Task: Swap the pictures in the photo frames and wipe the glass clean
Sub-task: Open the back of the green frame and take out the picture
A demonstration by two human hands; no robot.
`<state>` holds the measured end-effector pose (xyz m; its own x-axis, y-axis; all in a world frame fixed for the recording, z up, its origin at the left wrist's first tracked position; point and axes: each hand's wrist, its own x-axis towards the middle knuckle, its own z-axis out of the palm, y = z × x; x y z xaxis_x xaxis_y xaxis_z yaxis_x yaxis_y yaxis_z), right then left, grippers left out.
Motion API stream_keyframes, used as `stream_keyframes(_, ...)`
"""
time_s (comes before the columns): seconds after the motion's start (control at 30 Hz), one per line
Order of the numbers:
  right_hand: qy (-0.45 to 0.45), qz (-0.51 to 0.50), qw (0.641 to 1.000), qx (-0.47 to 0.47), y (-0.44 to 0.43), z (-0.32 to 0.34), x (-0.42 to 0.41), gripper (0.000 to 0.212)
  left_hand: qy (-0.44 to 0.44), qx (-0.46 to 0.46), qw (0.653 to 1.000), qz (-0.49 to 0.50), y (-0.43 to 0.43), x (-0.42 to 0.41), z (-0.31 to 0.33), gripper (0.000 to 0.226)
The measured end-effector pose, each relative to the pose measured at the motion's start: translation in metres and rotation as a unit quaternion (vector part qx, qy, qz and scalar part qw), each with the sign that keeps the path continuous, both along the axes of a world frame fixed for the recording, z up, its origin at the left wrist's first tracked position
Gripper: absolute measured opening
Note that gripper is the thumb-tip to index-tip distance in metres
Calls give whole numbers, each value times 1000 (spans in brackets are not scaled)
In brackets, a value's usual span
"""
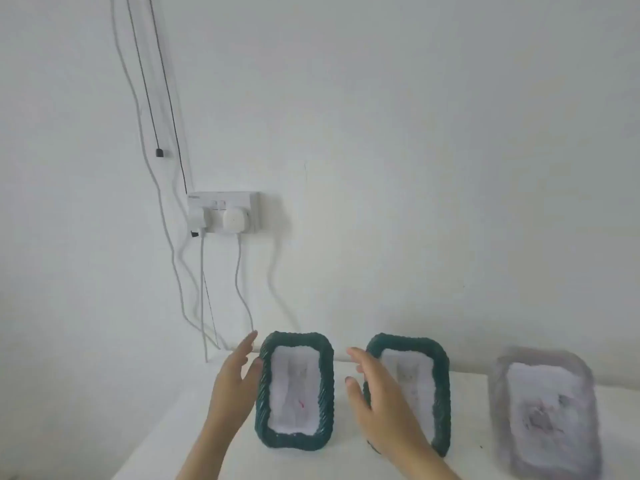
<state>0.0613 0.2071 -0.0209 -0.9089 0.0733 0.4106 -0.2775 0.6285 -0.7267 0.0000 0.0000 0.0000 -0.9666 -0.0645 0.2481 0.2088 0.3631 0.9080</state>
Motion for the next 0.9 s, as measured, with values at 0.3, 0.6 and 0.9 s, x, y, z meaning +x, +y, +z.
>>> stream_keyframes(0.3, -122, 15, 984, -128, -40, -32, -29, 59, -158, 94, 981, -59, -18, 10, -45, 49)
stream_keyframes(0.6, -105, -19, 970, -221, -32, -17, -25, 57, -144, 101, 982, -68, -19, 6, -41, 68)
stream_keyframes(0.9, 7, 35, 933, -357, -14, 44, 22, 54, -80, 136, 979, -129, -5, 32, 0, 57)
